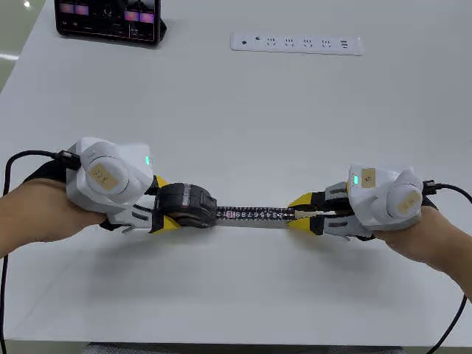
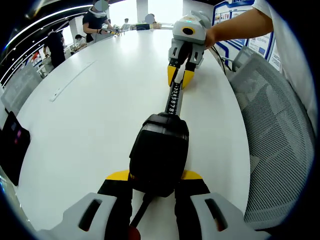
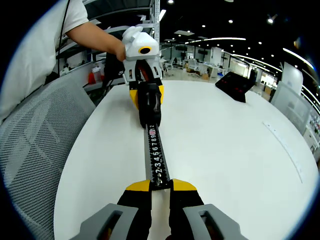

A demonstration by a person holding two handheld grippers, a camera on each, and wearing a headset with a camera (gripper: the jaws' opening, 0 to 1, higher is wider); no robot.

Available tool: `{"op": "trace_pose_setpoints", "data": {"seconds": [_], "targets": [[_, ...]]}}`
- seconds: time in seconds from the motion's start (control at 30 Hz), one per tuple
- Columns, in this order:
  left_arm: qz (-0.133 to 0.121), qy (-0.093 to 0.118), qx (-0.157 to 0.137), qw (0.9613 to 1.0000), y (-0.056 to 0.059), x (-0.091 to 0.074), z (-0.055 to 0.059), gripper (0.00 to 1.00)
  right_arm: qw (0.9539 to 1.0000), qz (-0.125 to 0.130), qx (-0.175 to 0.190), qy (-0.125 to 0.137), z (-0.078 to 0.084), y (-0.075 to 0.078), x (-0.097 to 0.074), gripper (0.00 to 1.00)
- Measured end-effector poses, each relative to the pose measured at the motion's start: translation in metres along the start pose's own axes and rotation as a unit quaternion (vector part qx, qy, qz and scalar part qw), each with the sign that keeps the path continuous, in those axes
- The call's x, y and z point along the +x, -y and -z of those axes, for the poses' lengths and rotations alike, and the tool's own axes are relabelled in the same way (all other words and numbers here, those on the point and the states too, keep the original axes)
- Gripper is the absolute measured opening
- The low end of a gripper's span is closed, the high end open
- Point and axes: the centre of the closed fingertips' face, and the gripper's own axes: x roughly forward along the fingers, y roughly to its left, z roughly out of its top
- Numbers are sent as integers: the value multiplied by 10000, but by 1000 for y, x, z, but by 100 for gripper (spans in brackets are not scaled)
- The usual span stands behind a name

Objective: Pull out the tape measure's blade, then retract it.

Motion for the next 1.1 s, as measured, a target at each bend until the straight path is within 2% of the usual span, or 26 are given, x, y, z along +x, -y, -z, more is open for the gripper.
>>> {"op": "trace_pose_setpoints", "data": {"seconds": [0.47,1.1], "targets": [[9,-41,21,10000,0,0,0,27,9999,33,-37,-151,12,2,-16,8],[37,-50,60,10000,0,1,-1,27,9996,99,74,-258,21,0,-27,8]]}}
